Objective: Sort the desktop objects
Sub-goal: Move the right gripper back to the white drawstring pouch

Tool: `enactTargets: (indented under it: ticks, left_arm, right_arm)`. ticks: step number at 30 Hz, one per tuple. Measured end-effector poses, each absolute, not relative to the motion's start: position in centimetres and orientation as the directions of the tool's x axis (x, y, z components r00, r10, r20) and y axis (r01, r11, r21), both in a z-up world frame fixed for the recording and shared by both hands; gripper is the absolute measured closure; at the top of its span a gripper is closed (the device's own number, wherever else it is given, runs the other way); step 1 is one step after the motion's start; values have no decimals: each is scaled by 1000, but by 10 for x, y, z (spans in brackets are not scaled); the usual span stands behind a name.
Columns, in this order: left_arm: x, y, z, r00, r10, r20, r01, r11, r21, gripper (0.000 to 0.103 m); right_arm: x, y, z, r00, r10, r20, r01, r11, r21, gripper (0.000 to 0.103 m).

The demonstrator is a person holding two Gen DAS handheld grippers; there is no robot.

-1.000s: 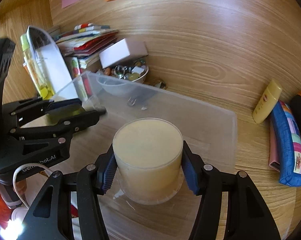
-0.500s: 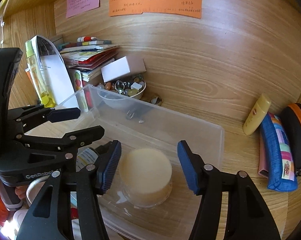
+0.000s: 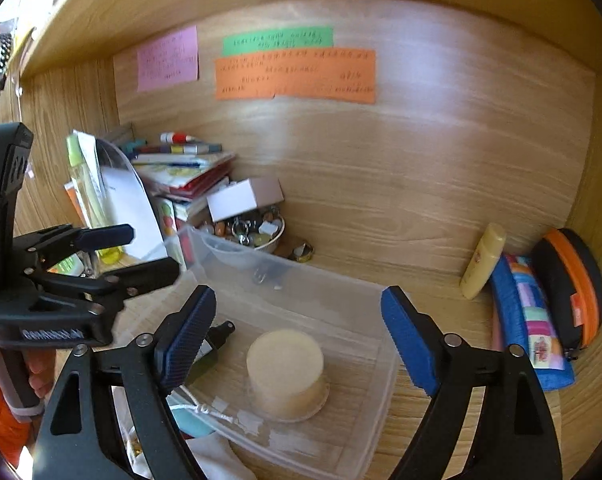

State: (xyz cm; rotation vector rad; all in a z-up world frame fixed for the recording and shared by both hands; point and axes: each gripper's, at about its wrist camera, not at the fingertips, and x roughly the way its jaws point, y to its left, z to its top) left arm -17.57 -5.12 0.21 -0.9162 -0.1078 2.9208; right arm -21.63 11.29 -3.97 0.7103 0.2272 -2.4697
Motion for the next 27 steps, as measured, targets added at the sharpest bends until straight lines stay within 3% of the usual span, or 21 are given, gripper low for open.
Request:
enactTargets:
  ticks: [2, 7, 13, 27]
  left_arm:
    - [-164, -56, 10, -833, 81, -547, -42, -996, -83, 9]
    - [-138, -66, 18, -842, 62, -536, -33, -997, -64, 8]
    - [-111, -77, 5, -826, 26, -563, 3, -999, -50, 7]
    - [-69, -105, -51, -734, -13, -679, 86, -993, -75, 7]
  right_arm:
    - [-208, 119, -33, -715, -472, -515, 555, -832, -7, 20]
    - [-185, 135, -23, -731, -486, -479, 553, -833, 2, 7]
    - [-156, 151, -23, -746, -493, -447, 548, -837, 8, 2]
    - [-124, 163, -69, -668, -491, -560, 539, -837, 91, 1]
